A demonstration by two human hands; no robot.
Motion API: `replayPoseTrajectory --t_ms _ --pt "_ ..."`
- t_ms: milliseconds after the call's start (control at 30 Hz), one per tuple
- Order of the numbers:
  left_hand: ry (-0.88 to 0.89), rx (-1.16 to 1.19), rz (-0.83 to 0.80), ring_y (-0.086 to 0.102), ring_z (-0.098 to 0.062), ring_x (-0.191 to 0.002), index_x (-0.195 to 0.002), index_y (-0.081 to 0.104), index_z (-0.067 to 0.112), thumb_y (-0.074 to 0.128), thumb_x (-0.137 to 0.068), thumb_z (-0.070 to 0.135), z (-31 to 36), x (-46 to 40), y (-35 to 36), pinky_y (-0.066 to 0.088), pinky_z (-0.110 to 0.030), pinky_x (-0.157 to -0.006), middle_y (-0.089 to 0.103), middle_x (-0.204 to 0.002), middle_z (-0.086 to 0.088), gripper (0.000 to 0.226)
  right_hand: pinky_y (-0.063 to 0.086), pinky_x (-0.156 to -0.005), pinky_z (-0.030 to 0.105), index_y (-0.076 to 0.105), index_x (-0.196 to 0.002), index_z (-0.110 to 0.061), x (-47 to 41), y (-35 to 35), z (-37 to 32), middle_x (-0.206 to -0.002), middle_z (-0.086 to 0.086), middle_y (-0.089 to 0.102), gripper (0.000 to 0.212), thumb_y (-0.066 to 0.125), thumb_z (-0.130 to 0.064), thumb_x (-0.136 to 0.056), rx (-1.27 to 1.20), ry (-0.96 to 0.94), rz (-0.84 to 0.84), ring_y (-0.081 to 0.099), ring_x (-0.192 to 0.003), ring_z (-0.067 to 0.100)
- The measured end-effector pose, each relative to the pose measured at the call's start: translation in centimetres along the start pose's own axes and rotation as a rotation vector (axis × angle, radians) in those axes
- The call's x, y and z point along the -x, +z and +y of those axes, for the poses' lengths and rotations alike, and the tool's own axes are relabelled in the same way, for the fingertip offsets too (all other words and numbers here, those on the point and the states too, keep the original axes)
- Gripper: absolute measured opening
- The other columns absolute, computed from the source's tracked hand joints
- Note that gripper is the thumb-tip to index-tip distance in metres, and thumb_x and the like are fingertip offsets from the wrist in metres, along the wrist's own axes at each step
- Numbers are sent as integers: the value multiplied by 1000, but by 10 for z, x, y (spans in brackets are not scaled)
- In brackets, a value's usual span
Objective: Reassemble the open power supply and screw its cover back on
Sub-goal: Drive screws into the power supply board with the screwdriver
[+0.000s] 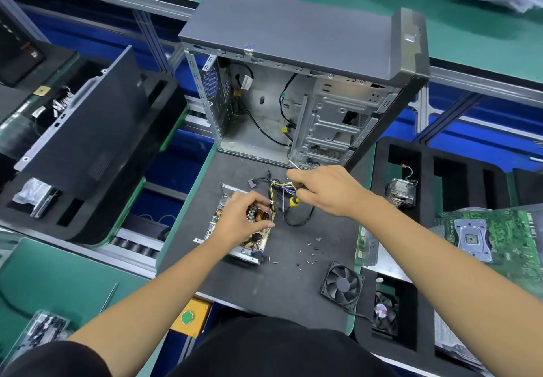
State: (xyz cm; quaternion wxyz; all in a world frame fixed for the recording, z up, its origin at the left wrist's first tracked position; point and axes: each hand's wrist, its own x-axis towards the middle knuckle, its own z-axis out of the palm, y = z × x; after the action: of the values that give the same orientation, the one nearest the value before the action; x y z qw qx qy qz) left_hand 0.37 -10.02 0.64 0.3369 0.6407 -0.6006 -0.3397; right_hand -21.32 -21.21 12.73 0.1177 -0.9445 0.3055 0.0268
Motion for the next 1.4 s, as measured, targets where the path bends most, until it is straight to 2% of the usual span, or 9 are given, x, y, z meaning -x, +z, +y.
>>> replayPoseTrajectory --t_ms 233,300,400,567,700,900,1067,1267,1400 --pt "161 -161 39 51 -24 -110 -108 76 26 87 -75 37 -1 -12 -6 24 -14 -100 65 -106 14 37 27 -49 34 26 -86 -26 -27 19 -6 -56 1 47 19 45 -27 -90 96 -21 -73 47 -55 29" --pt "204 -152 33 51 -24 -110 -109 77 26 82 -79 37 2 -19 -8 26 -16 -102 67 -108 12 32 24 -48 33 26 -87 -27 -30 21 -6 -55 0 45 18 44 -27 -91 115 -33 -70 46 -53 28" --pt "284 -114 -47 56 -18 -104 -106 77 21 80 -83 32 6 -32 -11 37 -29 -98 73 -101 6 26 21 -47 33 28 -88 -27 -36 23 -6 -54 -1 42 17 45 -28 -92 139 -49 -72 41 -50 24" --pt "179 -66 -106 59 -19 -102 -96 80 20 81 -82 33 8 -45 -12 50 -41 -91 75 -94 7 18 22 -47 33 29 -91 -28 -40 24 -5 -55 0 45 16 45 -28 -92 149 -48 -101 44 -51 25" --pt "174 -66 -101 58 -11 -103 -97 80 22 86 -78 31 12 -48 -13 51 -36 -90 71 -95 16 22 20 -47 32 31 -92 -26 -41 27 -3 -55 0 45 14 45 -26 -91 164 -43 -87 45 -51 26" --pt "216 -131 -55 54 -13 -98 -92 81 16 90 -73 27 14 -49 -10 42 -31 -88 57 -90 25 24 17 -47 31 31 -91 -27 -43 31 -2 -54 -1 42 16 47 -26 -89 161 -51 -84 38 -47 18" --pt "188 -232 -47 60 -23 -100 -91 81 15 90 -71 32 11 -52 -4 30 -33 -94 69 -94 4 28 21 -47 31 29 -90 -29 -43 33 -1 -55 -3 42 17 46 -26 -89 136 -50 -93 38 -48 18" --pt "151 -266 -93 56 -23 -108 -91 79 14 89 -71 40 8 -53 -4 25 -28 -97 65 -102 0 34 23 -48 30 30 -93 -29 -40 35 -1 -58 -2 45 16 45 -25 -93 149 -56 -106 47 -54 24" --pt "135 -280 -89 56 -26 -107 -87 78 13 89 -69 40 6 -54 -3 25 -28 -95 64 -101 0 34 28 -49 30 43 -102 -26 -39 35 -2 -65 -1 55 7 44 -26 -95 155 -76 -110 53 -59 26"
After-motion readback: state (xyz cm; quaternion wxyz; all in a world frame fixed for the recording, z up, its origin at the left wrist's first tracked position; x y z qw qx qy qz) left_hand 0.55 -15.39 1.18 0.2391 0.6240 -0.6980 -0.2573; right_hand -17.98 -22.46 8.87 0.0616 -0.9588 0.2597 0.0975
